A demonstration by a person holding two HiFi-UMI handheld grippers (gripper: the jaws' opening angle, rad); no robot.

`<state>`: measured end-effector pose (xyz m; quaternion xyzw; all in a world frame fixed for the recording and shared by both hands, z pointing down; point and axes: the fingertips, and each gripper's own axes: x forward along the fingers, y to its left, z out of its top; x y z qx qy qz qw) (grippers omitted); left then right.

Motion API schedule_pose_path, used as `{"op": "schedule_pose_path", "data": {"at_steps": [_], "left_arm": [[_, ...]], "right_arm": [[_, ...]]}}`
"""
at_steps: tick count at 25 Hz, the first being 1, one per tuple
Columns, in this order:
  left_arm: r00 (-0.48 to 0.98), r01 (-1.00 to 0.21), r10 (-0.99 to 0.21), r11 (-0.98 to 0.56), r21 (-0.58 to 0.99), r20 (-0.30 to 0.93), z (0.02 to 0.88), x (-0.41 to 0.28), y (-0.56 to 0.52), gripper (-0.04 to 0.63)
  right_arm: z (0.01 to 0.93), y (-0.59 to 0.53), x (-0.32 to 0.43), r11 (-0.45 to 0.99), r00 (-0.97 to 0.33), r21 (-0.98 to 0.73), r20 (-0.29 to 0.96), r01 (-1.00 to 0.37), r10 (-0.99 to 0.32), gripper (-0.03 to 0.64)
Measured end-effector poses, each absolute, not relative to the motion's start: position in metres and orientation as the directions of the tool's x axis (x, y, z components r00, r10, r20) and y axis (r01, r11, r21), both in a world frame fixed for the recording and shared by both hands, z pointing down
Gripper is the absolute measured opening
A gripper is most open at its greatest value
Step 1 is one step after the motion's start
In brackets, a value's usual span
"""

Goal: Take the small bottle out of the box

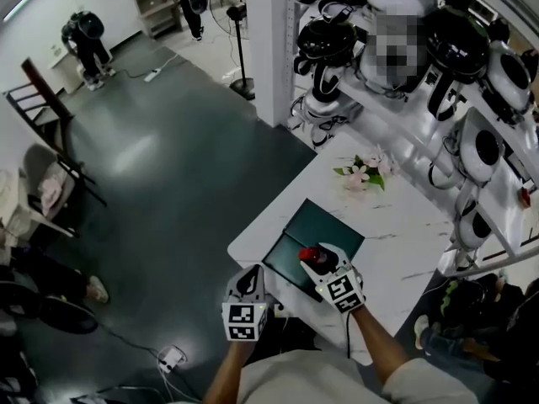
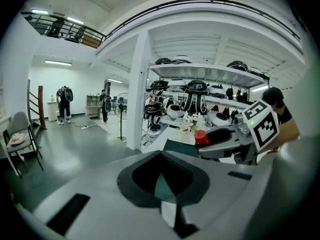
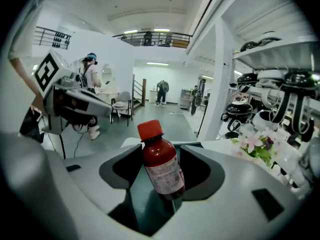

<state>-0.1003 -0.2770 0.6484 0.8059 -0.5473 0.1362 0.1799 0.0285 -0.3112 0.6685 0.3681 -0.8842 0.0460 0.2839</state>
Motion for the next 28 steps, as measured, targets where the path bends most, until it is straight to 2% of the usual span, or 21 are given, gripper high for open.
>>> {"op": "schedule_pose_path", "data": {"at_steps": [14,28], "left_arm": [[0.383,-0.923,-0.860,-0.373,0.096,0.336,0.593,-0.076,-0.265,0.018],[0.422,-0.905,-0.873,-0.422,0.055,0.243,0.543,-0.049,-0.263,0.018]], "right_arm": [[0.600,-0.280,0.069,0.600,-0.531,0.063,0.398,-0.798,-0.748,0.250],[0.541,-0.263,0.102,0.513,-0.469,0.100,0.283,-0.853,-0.836,0.249]]}}
